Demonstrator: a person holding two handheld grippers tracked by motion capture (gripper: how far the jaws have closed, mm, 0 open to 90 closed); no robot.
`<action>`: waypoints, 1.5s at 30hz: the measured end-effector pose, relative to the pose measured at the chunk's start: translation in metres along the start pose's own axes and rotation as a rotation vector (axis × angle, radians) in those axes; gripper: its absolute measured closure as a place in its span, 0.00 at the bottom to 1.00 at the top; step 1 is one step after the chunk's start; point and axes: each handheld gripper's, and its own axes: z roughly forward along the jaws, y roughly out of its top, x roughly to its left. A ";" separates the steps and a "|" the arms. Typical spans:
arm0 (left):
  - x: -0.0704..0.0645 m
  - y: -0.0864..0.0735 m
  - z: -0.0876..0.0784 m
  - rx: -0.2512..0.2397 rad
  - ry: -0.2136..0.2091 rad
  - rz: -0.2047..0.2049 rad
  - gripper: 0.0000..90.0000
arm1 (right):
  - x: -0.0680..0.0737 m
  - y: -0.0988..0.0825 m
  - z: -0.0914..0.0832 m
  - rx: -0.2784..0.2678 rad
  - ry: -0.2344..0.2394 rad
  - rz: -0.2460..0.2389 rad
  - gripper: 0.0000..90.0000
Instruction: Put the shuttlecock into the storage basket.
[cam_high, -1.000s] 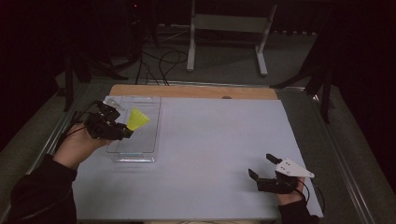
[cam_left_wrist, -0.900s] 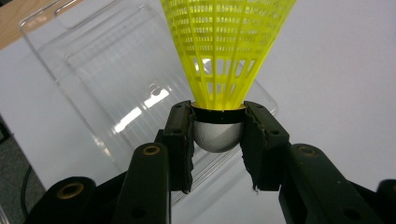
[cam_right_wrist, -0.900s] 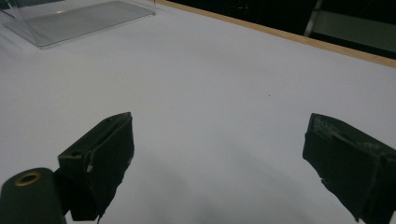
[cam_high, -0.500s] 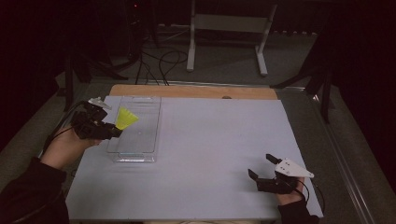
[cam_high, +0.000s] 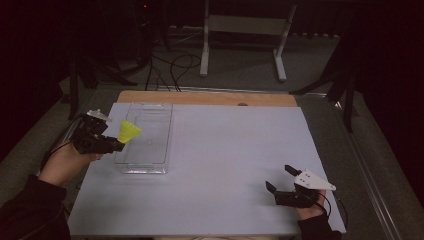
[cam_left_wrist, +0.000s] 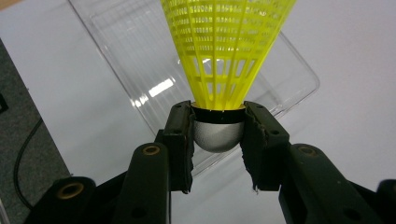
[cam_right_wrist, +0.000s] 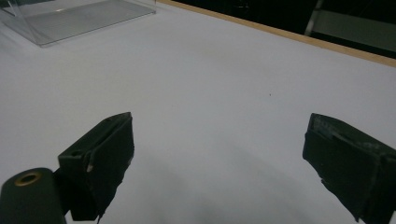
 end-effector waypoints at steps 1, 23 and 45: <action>0.001 -0.002 0.002 -0.004 -0.005 -0.010 0.73 | 0.000 0.000 0.000 0.000 0.000 0.000 0.10; 0.010 -0.012 0.034 0.025 -0.036 -0.045 0.73 | 0.000 -0.001 0.000 0.005 -0.004 0.000 0.10; 0.017 -0.017 0.054 0.074 -0.045 -0.054 0.73 | 0.000 -0.001 -0.001 0.005 -0.005 -0.001 0.10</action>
